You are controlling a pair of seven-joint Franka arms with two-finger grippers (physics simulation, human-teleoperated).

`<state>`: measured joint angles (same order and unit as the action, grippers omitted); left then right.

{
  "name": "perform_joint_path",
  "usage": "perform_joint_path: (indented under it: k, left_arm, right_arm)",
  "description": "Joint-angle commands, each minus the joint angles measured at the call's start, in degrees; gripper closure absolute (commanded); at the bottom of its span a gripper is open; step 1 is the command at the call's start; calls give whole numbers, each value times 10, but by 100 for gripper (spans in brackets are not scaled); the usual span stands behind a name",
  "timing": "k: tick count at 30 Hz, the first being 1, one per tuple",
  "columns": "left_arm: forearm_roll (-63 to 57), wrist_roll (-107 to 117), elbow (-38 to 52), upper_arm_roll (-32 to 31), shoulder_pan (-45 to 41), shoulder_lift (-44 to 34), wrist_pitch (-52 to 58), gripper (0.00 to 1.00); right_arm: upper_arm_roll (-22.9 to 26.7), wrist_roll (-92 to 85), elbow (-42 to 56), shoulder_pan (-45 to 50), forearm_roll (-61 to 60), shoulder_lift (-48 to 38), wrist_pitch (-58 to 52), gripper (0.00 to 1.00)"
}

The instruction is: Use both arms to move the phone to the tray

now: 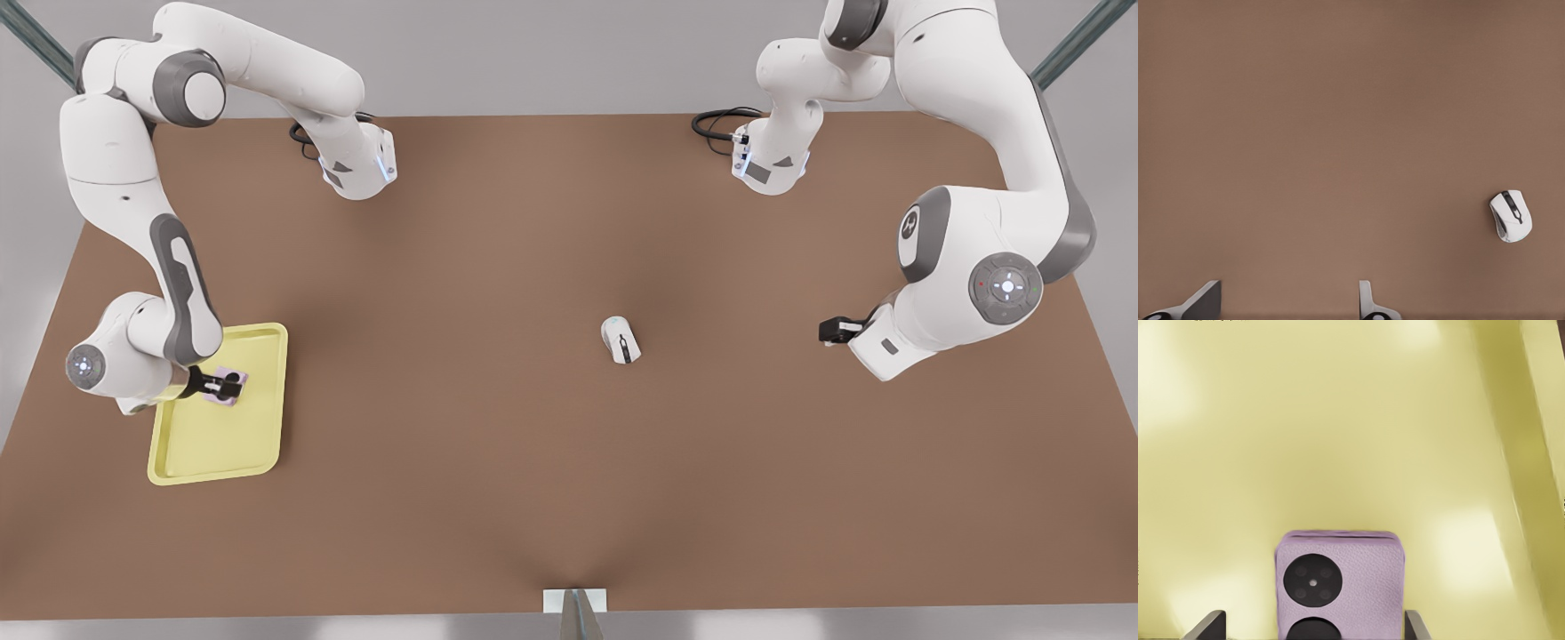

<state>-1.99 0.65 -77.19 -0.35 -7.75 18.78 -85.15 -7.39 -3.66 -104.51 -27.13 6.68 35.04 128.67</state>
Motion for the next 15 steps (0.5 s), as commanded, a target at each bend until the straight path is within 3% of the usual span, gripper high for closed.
perform_joint_path:
  k: [1,4,6,7,8,9,10,11,15]
  left_arm:
    - [0,1,0,0,-1,-1,1,0]
    - [-10,0,8,-6,-8,5,3,0]
    - [-11,0,9,-6,-8,4,4,0]
    - [-11,0,9,-5,-8,4,3,0]
    - [-11,1,9,-5,-8,2,3,0]
    - [-12,10,14,-5,-8,3,3,0]
    - [-11,11,18,-5,-8,3,3,0]
    - [-11,11,19,-5,-8,2,4,0]
    - [-12,11,19,-4,-8,1,5,0]
  right_arm:
    - [0,-338,1,2,3,-4,7,0]
    - [-18,-326,5,8,5,-66,-1,0]
    - [-31,-303,14,37,2,-139,-104,0]
    - [24,-283,46,112,-1,-157,-161,0]
    - [28,-187,111,174,-4,-180,-278,0]
    - [33,-108,133,216,-5,-214,-325,0]
    - [50,-89,160,227,-3,-228,-325,0]
    - [101,-94,166,267,-5,-248,-331,0]
    - [99,-95,170,252,-4,-247,-331,0]
